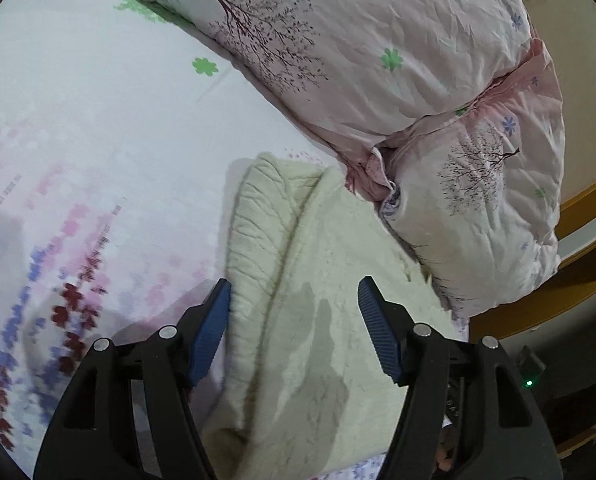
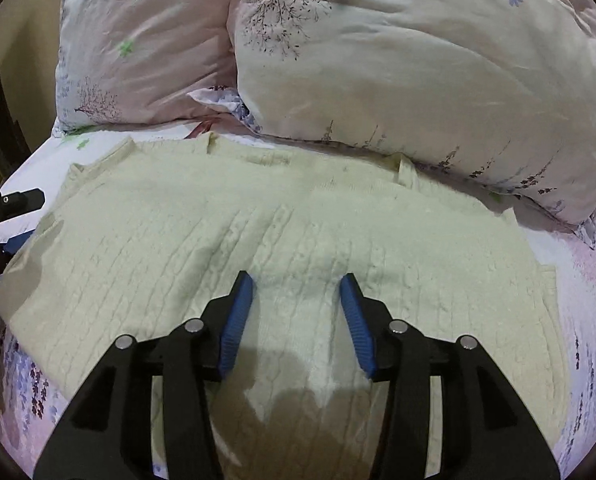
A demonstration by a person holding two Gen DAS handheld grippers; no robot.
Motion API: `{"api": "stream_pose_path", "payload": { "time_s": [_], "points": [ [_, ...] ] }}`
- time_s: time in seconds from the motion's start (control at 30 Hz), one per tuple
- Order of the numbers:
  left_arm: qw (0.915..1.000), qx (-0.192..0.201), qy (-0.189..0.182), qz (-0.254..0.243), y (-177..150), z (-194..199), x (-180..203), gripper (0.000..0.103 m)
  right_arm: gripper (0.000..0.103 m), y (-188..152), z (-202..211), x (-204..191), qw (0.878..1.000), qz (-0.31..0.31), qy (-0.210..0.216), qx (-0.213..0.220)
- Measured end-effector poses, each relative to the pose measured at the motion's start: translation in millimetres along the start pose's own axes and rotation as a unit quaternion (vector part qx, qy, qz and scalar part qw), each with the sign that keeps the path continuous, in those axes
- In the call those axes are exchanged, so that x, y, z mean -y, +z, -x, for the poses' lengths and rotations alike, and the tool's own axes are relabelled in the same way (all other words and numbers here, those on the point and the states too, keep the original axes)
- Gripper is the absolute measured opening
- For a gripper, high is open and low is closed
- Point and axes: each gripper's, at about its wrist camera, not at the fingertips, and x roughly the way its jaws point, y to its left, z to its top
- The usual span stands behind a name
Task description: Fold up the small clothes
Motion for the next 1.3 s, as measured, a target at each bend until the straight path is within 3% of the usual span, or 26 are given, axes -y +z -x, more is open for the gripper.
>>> {"api": "stream_pose_path", "payload": {
  "time_s": [0.3, 0.4, 0.47, 0.87, 1.0, 1.1, 1.3],
  "points": [
    [0.9997, -0.013, -0.012, 0.016, -2, -11, 3, 0.051, 0.047, -3, 1, 3, 1.0, -0.007, 0.012, 0.003],
    [0.9988, -0.027, -0.024, 0.033, -2, -19, 0, 0.026, 0.048, -3, 1, 5, 1.0, -0.011, 0.017, 0.002],
    [0.9984, -0.031, -0.032, 0.034, 0, -21, 2, 0.021, 0.048, -2, 1, 6, 1.0, -0.012, 0.021, 0.0],
    [0.9946, 0.005, -0.087, -0.056, 2, -11, 85, 0.016, 0.049, -1, 1, 4, 1.0, -0.008, 0.029, 0.001],
    [0.9884, 0.007, -0.114, -0.1, -11, -15, 133, 0.015, 0.051, 0, 17, 29, 0.995, -0.063, 0.077, 0.001],
    [0.9835, 0.001, -0.129, -0.127, -24, -24, 164, 0.015, 0.059, -6, 42, 62, 0.993, -0.094, 0.061, 0.03],
    [0.9782, -0.029, -0.127, -0.161, -56, -57, 214, 0.015, 0.06, -28, 69, 119, 0.985, -0.158, 0.042, 0.05]
  ]
}}
